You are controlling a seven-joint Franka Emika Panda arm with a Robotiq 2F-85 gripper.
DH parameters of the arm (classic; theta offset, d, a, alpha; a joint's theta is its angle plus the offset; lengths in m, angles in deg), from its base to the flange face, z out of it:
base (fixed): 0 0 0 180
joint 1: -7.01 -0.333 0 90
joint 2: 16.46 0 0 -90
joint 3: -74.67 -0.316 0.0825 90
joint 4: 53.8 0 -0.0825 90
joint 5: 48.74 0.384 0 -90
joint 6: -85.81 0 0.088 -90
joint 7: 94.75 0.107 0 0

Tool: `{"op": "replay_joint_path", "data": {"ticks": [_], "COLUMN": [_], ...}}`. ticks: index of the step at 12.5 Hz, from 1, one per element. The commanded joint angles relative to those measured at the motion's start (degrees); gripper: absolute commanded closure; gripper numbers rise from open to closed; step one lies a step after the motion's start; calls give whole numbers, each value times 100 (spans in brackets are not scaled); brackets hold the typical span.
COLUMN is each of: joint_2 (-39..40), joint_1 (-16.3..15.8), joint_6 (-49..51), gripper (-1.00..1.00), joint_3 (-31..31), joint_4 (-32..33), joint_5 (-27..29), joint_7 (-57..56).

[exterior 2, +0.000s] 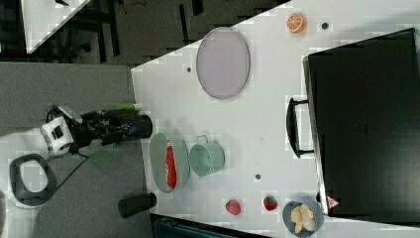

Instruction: Pick Ketchup from the table and place it in strainer.

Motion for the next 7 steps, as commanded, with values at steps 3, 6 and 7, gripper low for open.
{"op": "replay_joint_path", "data": {"ticks": [3,6,7], "joint_2": [-21,-25,-25], "joint_1": [236,237,238], "joint_6": [1501,1990,2146], "gripper": [-100,-100,-100], "joint_3": [1110,1419,1453], "joint_4": [-867,-1108,-1125], "joint_5": [228,335,335], "joint_7": [-505,-529,-379]}}
